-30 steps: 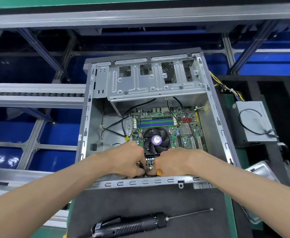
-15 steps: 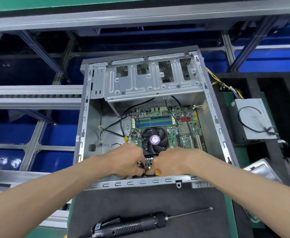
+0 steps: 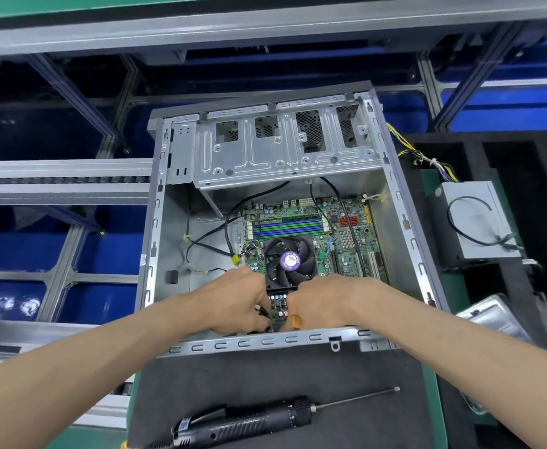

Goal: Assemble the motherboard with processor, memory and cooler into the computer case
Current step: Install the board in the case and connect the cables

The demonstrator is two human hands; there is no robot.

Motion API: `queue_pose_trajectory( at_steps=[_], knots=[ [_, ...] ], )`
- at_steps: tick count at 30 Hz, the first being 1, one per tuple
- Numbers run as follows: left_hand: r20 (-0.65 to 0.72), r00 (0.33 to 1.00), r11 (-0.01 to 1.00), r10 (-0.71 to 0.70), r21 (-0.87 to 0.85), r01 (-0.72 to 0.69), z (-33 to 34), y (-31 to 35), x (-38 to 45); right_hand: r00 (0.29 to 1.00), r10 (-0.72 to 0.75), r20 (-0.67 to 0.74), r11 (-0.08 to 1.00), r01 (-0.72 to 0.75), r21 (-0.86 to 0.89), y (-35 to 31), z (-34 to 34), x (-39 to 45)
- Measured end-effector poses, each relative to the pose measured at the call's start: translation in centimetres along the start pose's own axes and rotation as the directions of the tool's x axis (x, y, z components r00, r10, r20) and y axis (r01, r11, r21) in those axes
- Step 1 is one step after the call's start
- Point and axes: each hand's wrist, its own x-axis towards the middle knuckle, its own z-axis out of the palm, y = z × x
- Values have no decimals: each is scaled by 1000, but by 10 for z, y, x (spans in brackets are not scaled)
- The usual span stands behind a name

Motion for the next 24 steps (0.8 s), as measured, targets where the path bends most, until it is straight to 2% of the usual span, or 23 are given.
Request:
queue_pose_trajectory(
  at_steps=[13, 24],
  knots=[
    [32, 999, 996, -42, -74, 44, -8, 8, -3, 999, -38, 21, 999, 39, -25, 0, 2, 3],
    [39, 998, 996, -57, -59, 60, -4, 5, -1, 999, -25, 44, 999, 26, -31, -2, 1, 3]
  ],
)
